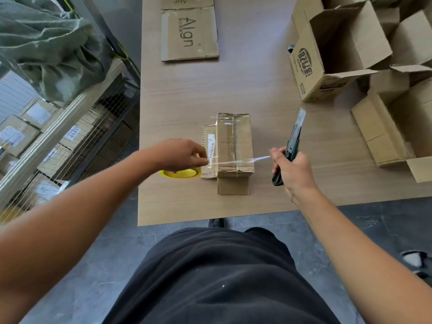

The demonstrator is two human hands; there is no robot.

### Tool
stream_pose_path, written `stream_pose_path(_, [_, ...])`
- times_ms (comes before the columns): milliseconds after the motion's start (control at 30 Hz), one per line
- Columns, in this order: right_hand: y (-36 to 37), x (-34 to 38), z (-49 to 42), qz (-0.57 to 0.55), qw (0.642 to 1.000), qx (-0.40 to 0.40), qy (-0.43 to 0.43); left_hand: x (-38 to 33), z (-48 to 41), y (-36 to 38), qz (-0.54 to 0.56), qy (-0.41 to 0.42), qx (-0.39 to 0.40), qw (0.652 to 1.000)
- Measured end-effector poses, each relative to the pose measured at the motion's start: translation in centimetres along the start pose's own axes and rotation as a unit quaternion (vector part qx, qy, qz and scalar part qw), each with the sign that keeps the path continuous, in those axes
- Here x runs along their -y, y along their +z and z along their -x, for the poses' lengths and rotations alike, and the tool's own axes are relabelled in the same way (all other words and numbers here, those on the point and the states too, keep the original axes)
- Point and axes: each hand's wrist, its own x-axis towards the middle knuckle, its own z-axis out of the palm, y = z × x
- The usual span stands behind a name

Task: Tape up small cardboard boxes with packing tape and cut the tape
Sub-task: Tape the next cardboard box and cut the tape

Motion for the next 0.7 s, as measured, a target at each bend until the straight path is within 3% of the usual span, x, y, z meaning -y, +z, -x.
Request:
stream_pose_path(233, [2.5,-5.3,-2.8,0.083,0.991,0.006,0.106,2.6,-4.6,2.1,0.012,-0.038,0.038,0.998])
stream_pose_path(300, [2.8,-5.8,-3.3,0.2,0.977,0.027,0.074,2.8,-5.2,2.9,0.032,-0.045,0.04,0.998])
stream_pose_path(400, [2.0,-3.7,-3.9,0.409,0.912,0.018,0.007,2.9,-5.2,3.5,0.05,-0.054,0.028,0.997])
stream_pose_path(467, [1.6,-1.5,-3.2,0.397,0.917,-0.021,-0.034,2.9,-4.7,3.7,0.071,-0.052,0.022,0.996])
stream_pose_path(533, [2.7,0.6,-1.1,0.338,0.938,0.022,-0.08,2.7,-4.1,3.9,0.071,-0.056,0.001,0.996])
stream_pose_path(600, [5.4,1.8,1.7,0.326,0.932,0.124,-0.1,2.4,-3.8,4.2,0.067,-0.058,-0.028,0.996])
stream_pose_path(700, [9.4,0.8,3.7,0.42,0.878,0.209,-0.095,2.0,-3.3,4.8,0.045,-0.061,-0.058,0.995])
